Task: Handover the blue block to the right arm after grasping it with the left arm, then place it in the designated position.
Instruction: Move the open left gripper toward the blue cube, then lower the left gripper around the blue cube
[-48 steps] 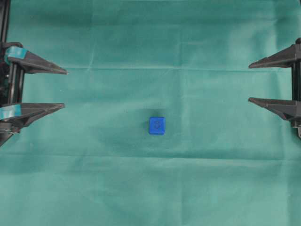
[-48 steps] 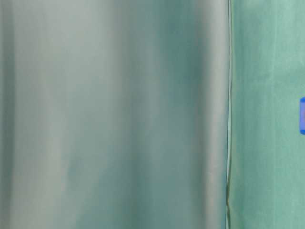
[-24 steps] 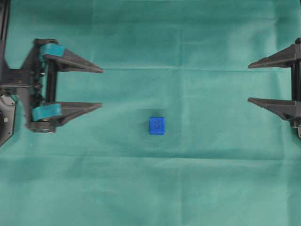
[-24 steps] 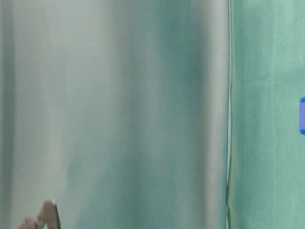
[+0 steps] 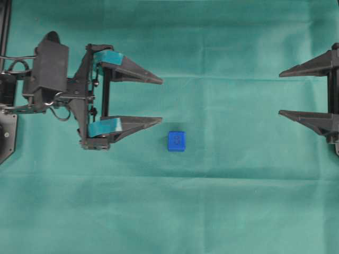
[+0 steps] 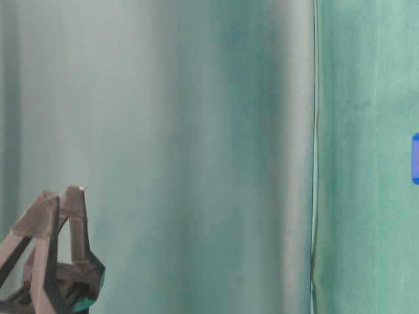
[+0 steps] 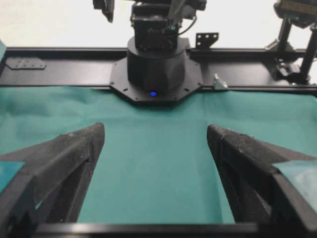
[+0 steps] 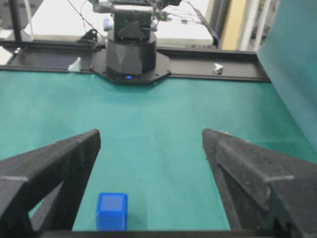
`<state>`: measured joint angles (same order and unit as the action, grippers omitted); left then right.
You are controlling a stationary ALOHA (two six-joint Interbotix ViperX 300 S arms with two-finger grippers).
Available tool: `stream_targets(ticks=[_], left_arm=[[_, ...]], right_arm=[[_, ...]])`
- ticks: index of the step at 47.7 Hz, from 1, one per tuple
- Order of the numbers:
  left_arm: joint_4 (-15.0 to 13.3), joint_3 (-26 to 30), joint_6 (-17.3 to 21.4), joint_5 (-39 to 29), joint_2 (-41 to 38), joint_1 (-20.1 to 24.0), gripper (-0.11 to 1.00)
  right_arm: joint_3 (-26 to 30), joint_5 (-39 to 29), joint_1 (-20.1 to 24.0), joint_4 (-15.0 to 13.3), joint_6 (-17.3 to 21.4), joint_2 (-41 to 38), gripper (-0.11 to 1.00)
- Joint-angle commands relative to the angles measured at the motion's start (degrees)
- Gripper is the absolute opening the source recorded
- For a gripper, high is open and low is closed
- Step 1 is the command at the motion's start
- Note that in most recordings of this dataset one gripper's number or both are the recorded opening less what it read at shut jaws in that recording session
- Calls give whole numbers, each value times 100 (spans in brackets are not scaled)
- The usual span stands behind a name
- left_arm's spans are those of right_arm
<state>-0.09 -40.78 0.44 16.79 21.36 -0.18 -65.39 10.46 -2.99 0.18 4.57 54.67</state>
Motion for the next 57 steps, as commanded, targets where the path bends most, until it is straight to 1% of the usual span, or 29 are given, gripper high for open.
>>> stream_targets(ticks=[1, 9, 13, 20, 32, 43, 50, 57], left_arm=[[18, 193, 0, -18, 9, 9, 100], [18, 281, -44, -246, 0, 9, 100], [18, 413, -53, -589, -18, 9, 100], [18, 861, -53, -1573, -149, 9, 100], [18, 1846, -53, -3586, -668, 9, 100], [26, 2637, -44, -4983, -1213, 9, 100], [44, 3006, -18, -5484, -1459, 0, 100], [53, 3085, -18, -5555, -1503, 9, 100]], right_arm=[[149, 26, -18, -9, -9, -44, 94], [149, 26, -18, -9, -18, -53, 94], [149, 26, -18, -9, -9, -62, 94], [149, 26, -18, -9, -9, -70, 94], [158, -18, -18, -9, -9, -70, 94], [158, -62, -18, -9, -9, -70, 94], [149, -88, -18, -9, -9, -70, 94], [158, -97, -18, -9, -9, -70, 94]])
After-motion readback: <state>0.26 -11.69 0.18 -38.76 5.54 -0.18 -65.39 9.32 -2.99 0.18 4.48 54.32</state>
